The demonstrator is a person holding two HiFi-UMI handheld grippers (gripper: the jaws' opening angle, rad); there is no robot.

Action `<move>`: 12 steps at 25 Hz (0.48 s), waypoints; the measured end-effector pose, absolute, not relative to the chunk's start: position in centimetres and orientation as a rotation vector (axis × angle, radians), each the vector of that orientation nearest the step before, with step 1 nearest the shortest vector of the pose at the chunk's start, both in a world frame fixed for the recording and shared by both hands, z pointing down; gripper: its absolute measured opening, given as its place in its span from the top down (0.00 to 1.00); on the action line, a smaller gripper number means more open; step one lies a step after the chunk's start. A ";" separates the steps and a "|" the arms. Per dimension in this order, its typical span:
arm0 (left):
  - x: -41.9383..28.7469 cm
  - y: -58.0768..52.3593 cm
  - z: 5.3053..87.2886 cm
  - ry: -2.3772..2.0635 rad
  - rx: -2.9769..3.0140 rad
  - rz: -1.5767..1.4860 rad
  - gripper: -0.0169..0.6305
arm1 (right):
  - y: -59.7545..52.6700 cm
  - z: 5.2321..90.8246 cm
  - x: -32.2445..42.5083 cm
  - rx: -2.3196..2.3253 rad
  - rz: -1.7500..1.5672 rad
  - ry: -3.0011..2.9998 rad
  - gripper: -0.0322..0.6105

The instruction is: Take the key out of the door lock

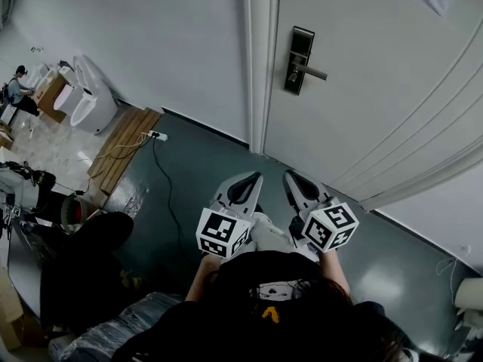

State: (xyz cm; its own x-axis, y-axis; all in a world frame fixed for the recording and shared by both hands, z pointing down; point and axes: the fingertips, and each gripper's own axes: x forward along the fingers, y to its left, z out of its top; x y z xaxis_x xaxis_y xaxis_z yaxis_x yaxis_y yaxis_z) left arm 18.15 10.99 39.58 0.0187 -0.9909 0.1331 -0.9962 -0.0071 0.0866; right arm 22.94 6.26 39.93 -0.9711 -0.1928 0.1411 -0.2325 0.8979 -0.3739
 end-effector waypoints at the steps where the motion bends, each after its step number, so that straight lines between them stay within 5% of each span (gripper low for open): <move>1: 17.9 10.9 39.7 -2.100 2.118 0.050 0.96 | 6.1 40.1 22.7 0.329 0.600 -2.959 0.94; 12: 11.8 7.5 41.0 -2.137 2.057 0.067 0.96 | 2.1 41.8 16.6 0.268 0.677 -2.951 0.94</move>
